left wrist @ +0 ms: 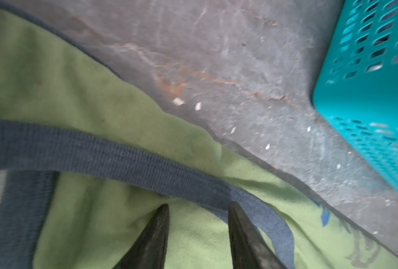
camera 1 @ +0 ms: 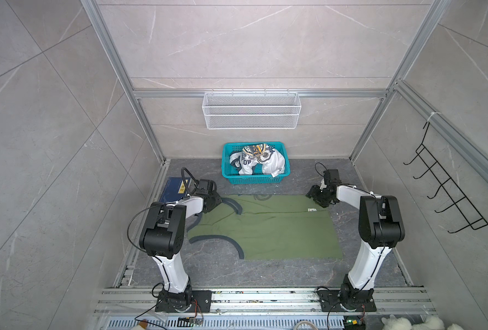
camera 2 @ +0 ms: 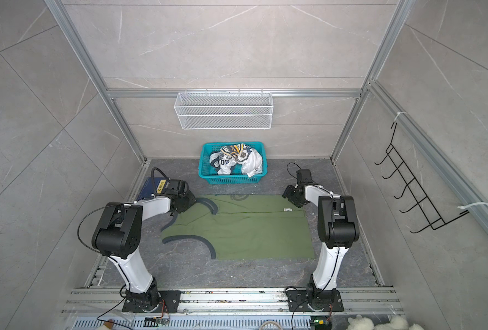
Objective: Fold and stack tank tops
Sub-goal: Move the tank top to the center of the table.
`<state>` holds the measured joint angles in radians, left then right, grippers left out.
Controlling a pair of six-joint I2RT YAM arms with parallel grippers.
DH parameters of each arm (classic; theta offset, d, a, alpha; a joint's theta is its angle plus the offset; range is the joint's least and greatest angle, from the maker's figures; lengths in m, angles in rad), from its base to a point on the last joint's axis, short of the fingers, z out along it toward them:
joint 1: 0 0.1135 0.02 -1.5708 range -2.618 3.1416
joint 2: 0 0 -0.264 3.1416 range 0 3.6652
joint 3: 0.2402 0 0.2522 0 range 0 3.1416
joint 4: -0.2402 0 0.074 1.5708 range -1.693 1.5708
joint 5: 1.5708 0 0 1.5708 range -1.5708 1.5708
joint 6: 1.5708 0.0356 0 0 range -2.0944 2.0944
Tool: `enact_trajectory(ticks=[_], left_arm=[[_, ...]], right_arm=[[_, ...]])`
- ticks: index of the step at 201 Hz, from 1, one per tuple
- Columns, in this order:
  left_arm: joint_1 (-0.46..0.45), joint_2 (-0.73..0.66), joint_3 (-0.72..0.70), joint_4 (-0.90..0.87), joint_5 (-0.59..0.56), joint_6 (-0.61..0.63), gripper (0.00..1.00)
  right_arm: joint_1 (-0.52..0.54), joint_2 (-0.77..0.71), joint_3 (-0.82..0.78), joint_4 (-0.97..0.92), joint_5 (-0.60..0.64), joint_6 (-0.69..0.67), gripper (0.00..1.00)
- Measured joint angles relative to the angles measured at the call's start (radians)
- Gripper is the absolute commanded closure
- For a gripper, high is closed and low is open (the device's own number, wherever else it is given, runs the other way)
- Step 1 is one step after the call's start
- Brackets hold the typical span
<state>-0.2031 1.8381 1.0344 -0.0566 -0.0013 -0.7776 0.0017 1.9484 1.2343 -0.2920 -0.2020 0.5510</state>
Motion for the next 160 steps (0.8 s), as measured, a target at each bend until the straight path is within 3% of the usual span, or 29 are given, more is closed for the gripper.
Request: enact_trajectory(ticks=[45,102,126,160], left_arm=[[-0.006,-0.093,-0.007,-0.113,0.003,0.011,0.36],[-0.068,-0.602,-0.179,-0.305,-0.057,0.017,0.37],[-0.19,-0.718,-0.286,-0.398,-0.068,-0.008,0.38],[-0.491,-0.83,-0.38,-0.56,-0.097,-0.127,0.38]], right_arm=[[-0.004,-0.062,-0.01,-0.065,-0.006,-0.032,0.3],[-0.004,-0.631,-0.229,-0.168,-0.013,-0.077,0.3],[-0.004,-0.784,-0.36,-0.246,-0.015,-0.091,0.32],[-0.004,-0.948,-0.51,-0.393,-0.031,-0.068,0.31]])
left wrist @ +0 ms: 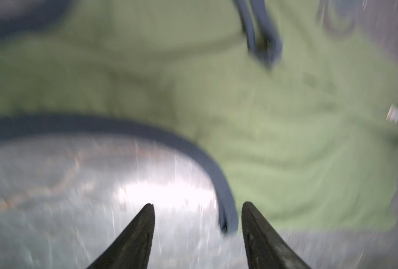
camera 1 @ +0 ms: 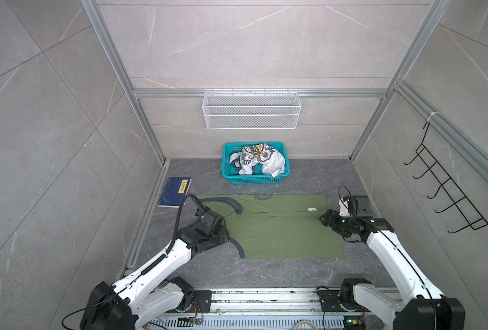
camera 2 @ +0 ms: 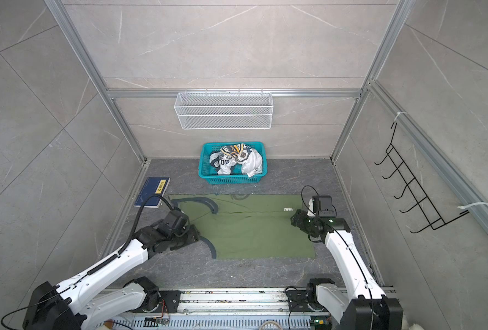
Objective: Fold and stack tank tops
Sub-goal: Move the tank top to the center of the table, then fold the tank top at the center of the table.
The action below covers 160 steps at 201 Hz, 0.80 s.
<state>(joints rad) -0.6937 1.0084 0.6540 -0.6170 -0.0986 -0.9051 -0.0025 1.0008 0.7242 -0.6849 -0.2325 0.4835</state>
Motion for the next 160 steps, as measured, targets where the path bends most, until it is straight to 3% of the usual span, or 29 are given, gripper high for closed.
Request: enact_trajectory(ticks=[33,58,120,135,160], left_arm=[[-0.269,0.007,-0.019,-0.058,-0.045,-0.158,0.37],[-0.389,0.1,-0.023,-0.034,-0.061,-0.238,0.38],[-0.415,0.262,-0.036,0.12,-0.113,-0.294,0.46],[-0.414,0.291,-0.035,0.159,-0.127,-0.295,0.48],[-0.405,0.354,-0.033,0.202,-0.139,-0.293,0.53]], right_arm=[[0.024,-0.137,-0.047,-0.099,0.029,0.076,0.26],[0.028,-0.152,-0.053,-0.108,0.069,0.15,0.24],[0.027,-0.093,-0.081,-0.151,0.23,0.285,0.25],[0.027,-0.072,-0.096,-0.159,0.254,0.319,0.17],[0.019,-0.066,-0.139,-0.178,0.28,0.37,0.16]])
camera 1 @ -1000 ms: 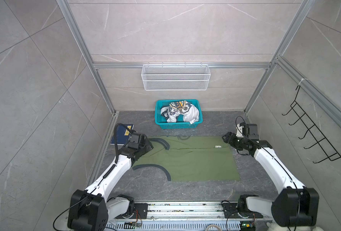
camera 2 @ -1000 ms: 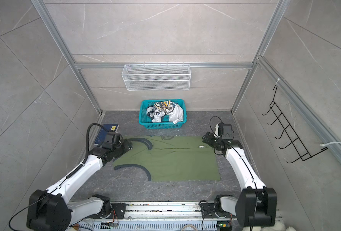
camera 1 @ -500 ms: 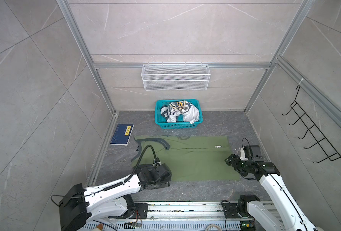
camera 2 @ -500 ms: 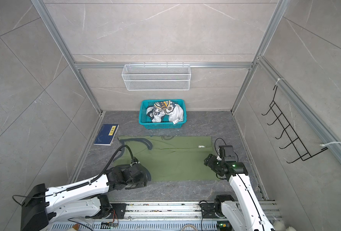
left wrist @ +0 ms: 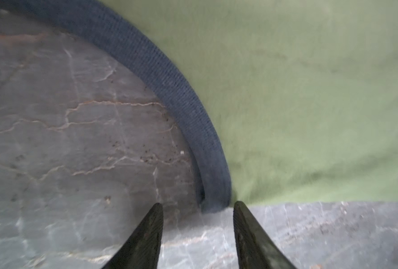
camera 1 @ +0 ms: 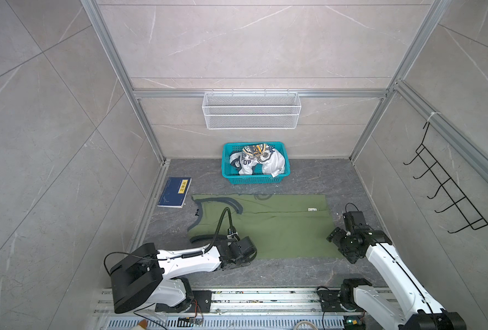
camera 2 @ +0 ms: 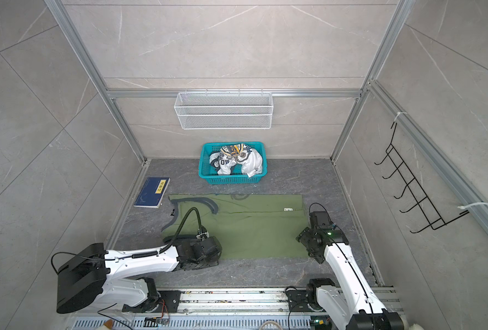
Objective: Fold and stack tank tops
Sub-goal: Fold the tank top at the center of the table.
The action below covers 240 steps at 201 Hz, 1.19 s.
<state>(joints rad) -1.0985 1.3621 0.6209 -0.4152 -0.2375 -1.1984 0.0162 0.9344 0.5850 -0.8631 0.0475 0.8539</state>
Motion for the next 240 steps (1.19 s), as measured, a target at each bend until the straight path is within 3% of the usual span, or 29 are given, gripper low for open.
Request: enact_trajectory(ticks=[59,130,228,240], left_arm=[[0.036,0.046,0.016,0.078,-0.007,0.029,0.66],[0.067,0.077,0.037,0.097,0.009,0.099,0.78],[0.067,0.097,0.059,0.094,0.011,0.126,0.95],[0.067,0.095,0.064,0.092,0.012,0.128,0.97]], right_arm=[[-0.011,0.01,-0.069,-0.003,0.024,0.079,0.32],[-0.023,0.21,-0.08,0.115,0.021,0.093,0.58],[-0.023,0.213,-0.084,0.206,0.019,0.077,0.99],[-0.024,0.202,-0.085,0.207,0.017,0.07,1.0]])
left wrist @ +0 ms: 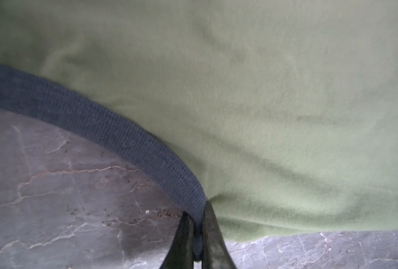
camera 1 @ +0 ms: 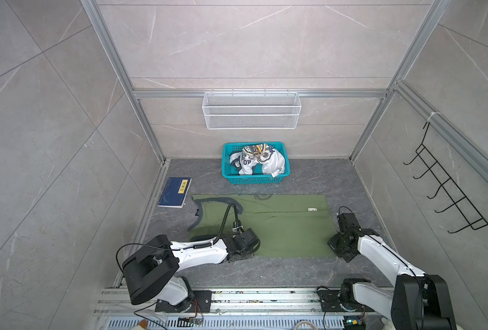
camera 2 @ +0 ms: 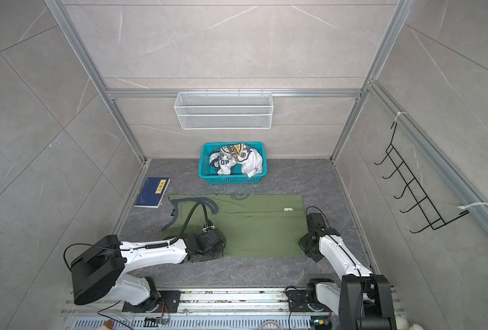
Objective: Fold and stack tank tops
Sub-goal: Fold the tank top at the center of the table.
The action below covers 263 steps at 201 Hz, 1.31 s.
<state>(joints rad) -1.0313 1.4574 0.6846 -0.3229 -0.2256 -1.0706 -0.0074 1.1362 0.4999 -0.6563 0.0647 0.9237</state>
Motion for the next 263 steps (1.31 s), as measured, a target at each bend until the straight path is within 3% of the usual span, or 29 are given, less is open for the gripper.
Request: enact_trajectory(ticks=[40,76,122,169,263], left_arm=[[0.005,-0.032,0.043,-0.056,-0.01,0.018,1.0],[0.058,-0.034,0.151,-0.106,-0.021,0.07,1.0],[0.182,-0.008,0.278,-0.143,-0.03,0.145,1.0],[0.3,0.153,0.424,-0.144,-0.005,0.218,1.0],[0.387,0.371,0.597,-0.145,0.024,0.261,1.0]], right_arm=[[0.0,-0.079,0.01,-0.013,0.002,-0.02,1.0],[0.0,-0.058,0.111,-0.027,0.007,-0.066,1.0],[0.0,0.088,0.277,0.005,-0.002,-0.126,0.99],[0.0,0.279,0.4,0.085,-0.027,-0.166,0.98],[0.0,0.52,0.571,0.165,-0.053,-0.193,0.91]])
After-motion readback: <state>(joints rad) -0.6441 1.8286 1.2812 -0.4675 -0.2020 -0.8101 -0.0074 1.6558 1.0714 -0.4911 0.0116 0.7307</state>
